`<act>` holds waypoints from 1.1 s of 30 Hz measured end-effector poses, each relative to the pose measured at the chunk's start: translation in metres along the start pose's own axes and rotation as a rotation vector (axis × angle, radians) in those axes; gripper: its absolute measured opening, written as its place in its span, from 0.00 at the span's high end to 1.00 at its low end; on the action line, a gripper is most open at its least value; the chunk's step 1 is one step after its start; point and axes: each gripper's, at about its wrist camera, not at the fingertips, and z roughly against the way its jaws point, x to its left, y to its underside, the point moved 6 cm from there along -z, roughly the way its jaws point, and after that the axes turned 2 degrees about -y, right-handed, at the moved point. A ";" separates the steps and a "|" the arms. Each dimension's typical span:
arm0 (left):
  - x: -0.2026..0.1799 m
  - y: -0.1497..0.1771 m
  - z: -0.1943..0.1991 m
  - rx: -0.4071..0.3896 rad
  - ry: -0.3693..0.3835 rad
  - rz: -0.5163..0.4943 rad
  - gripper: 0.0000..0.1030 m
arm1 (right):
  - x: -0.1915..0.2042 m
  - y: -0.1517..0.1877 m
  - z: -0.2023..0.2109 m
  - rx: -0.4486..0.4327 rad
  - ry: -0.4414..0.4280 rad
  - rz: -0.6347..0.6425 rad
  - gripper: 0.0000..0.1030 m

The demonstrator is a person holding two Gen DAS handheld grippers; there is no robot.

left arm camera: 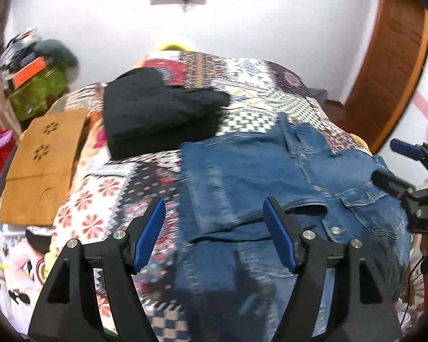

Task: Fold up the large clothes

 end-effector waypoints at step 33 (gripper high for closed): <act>0.061 0.049 -0.043 0.103 -0.078 0.098 0.32 | 0.058 -0.016 -0.072 0.127 -0.188 0.133 0.95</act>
